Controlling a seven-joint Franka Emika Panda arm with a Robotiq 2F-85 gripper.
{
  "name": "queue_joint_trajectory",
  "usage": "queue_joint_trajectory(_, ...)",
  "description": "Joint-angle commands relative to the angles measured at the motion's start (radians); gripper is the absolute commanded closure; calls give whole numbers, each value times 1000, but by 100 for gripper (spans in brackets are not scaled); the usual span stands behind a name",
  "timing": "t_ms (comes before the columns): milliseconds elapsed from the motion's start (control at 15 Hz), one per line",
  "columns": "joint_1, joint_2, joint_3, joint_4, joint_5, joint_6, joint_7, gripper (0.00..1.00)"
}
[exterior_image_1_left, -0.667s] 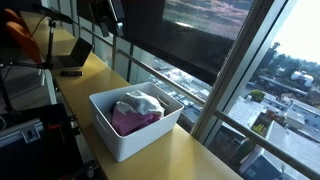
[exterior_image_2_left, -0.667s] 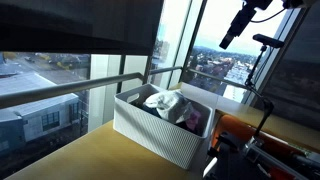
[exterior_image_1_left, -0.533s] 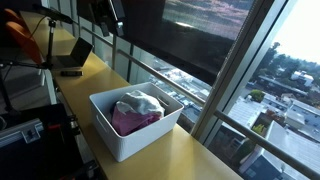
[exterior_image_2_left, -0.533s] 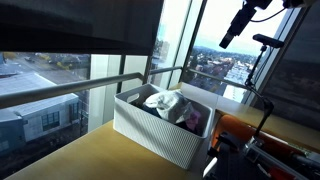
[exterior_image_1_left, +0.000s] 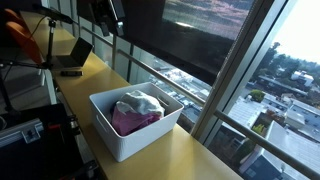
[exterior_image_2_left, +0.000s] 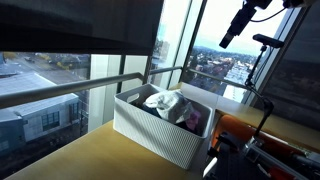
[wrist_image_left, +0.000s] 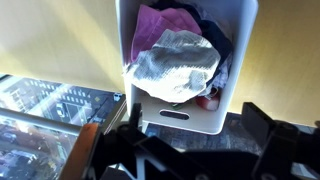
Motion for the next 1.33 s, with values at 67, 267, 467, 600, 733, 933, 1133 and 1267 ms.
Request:
queue_joint_trajectory(67,20,2,-17,2,-10,-4,8,0)
queue_joint_trajectory(267,20,2,-17,2,-10,-4,8,0)
queue_joint_trajectory(467,20,2,-17,2,-10,-4,8,0)
queue_joint_trajectory(600,20,2,-17,2,-10,-4,8,0)
queue_joint_trajectory(733,20,2,-17,2,-10,-4,8,0)
queue_joint_trajectory(933,20,2,-17,2,-10,-4,8,0)
queue_joint_trajectory(1133,19,13,-17,13,-14,-1,4,0)
queue_joint_trajectory(1267,17,47,-22,44,-26,11,-16,0)
